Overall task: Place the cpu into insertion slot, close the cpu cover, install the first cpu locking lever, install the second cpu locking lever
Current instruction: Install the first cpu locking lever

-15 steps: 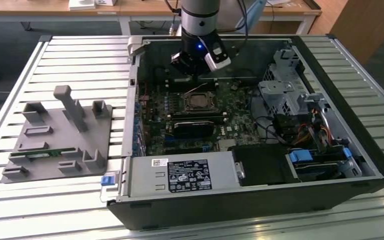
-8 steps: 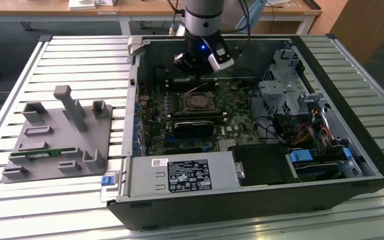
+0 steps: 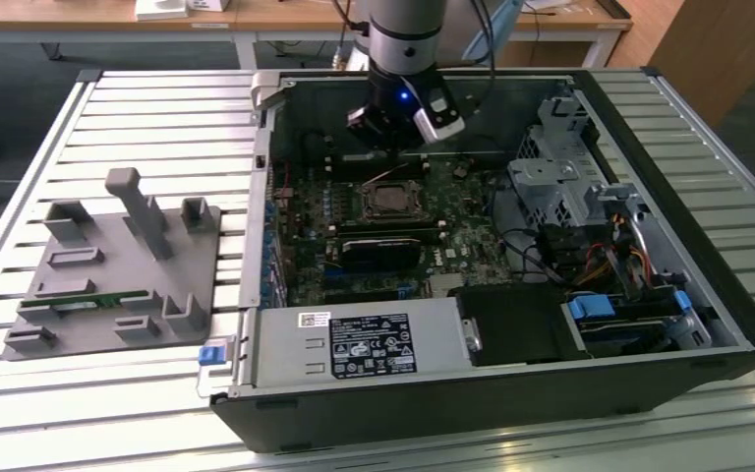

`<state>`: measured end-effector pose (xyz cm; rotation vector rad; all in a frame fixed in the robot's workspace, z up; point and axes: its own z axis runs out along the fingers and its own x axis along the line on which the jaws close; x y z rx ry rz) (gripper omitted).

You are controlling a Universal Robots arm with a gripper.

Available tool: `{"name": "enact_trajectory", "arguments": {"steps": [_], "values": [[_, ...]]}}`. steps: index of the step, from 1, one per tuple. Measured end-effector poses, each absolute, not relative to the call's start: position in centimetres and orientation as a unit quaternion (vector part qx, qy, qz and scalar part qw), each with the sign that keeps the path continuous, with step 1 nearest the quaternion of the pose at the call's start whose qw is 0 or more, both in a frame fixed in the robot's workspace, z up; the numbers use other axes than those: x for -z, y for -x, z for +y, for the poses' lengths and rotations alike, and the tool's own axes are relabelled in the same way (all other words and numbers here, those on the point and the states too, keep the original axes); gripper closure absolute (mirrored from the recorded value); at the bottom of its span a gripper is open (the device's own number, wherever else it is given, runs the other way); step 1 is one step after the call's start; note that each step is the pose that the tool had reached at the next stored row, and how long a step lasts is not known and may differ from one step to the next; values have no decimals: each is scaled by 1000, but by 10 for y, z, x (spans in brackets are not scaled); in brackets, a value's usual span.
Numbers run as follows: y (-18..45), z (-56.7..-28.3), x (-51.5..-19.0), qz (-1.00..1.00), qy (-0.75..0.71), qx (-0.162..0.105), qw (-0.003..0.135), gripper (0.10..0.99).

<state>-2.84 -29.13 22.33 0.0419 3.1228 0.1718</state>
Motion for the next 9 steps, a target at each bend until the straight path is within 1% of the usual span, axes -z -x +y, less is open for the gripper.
{"name": "enact_trajectory", "arguments": {"steps": [9], "values": [[23, -291, -218, 998, -13, -54, 7, 980]]}}
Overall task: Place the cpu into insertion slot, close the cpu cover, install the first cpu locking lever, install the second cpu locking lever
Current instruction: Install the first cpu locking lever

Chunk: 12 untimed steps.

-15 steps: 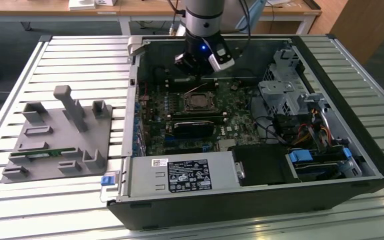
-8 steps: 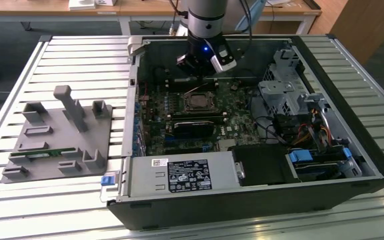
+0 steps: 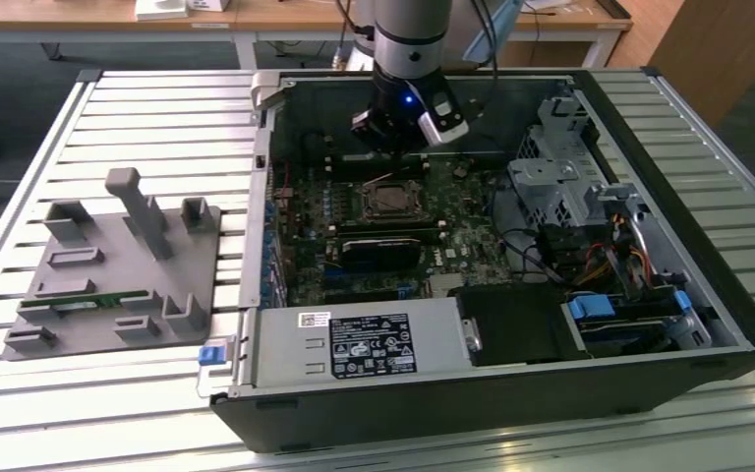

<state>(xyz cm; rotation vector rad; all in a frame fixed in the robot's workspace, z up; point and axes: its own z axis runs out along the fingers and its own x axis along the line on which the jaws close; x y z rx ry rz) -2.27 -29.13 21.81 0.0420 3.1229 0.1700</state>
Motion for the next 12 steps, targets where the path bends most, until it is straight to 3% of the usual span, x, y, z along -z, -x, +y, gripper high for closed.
{"name": "enact_trajectory", "arguments": {"steps": [12], "values": [[18, -291, -200, 999, -13, -52, 7, 980]]}}
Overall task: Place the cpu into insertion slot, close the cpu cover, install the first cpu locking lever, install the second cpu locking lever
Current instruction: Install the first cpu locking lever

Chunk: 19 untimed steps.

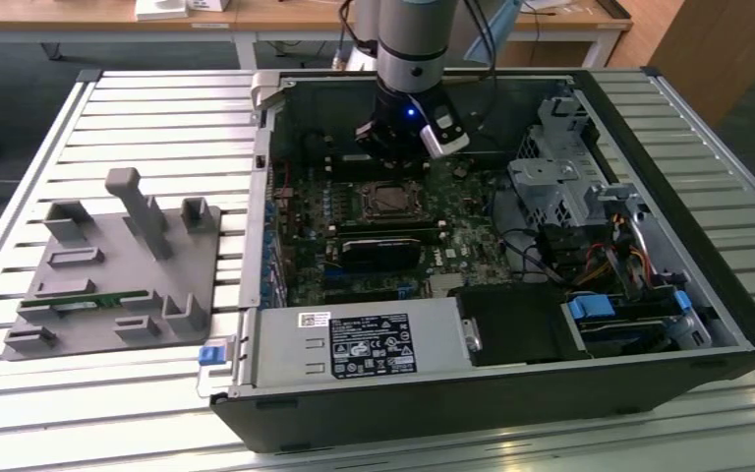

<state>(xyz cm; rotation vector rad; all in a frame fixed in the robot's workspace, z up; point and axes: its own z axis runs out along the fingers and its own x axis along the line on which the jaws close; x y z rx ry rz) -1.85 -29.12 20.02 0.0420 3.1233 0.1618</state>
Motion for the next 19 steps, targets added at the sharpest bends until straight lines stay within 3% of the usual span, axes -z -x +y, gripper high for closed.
{"name": "enact_trajectory", "arguments": {"steps": [9, 19], "values": [[18, -291, -202, 999, -13, -51, 7, 980], [18, -288, -196, 1000, -13, -25, 7, 980]]}}
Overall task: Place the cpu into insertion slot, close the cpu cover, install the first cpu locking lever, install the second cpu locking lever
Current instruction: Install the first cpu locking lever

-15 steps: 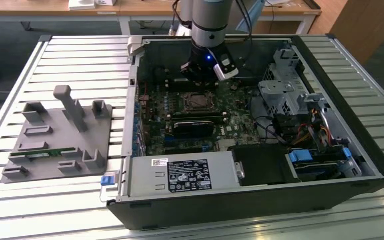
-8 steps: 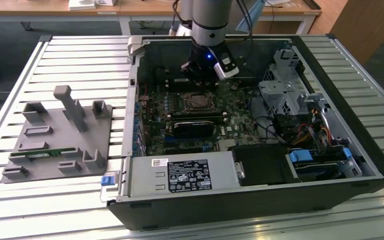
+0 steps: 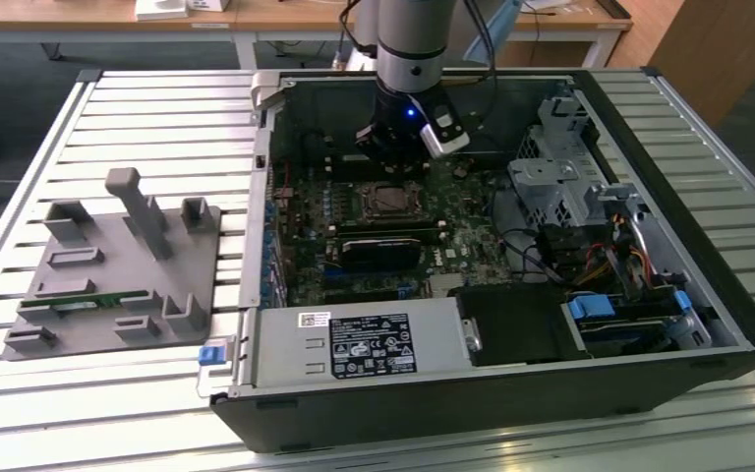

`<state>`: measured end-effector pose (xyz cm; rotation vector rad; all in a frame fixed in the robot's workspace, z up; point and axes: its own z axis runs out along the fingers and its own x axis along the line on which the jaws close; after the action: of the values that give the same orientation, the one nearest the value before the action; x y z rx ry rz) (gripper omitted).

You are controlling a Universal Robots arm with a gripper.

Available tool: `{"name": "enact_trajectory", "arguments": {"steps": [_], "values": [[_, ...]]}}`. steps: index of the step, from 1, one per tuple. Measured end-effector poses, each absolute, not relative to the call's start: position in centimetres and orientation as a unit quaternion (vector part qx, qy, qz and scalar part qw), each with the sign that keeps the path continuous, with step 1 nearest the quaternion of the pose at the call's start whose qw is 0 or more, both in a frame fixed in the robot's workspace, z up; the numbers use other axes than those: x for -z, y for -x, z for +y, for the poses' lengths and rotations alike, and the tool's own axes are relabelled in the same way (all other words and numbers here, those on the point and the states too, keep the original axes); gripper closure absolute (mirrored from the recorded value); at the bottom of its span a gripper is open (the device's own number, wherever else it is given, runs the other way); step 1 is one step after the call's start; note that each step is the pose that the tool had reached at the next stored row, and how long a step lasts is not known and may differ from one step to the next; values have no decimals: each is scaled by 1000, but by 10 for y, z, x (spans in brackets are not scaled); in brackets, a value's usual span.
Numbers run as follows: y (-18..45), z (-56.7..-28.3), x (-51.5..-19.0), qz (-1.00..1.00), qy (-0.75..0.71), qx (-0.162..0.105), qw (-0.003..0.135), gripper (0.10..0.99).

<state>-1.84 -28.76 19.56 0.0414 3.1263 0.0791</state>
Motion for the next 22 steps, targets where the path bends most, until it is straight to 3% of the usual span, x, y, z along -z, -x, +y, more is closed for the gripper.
{"name": "enact_trajectory", "arguments": {"steps": [22], "values": [[18, -289, -211, 999, -13, -30, 7, 980]]}}
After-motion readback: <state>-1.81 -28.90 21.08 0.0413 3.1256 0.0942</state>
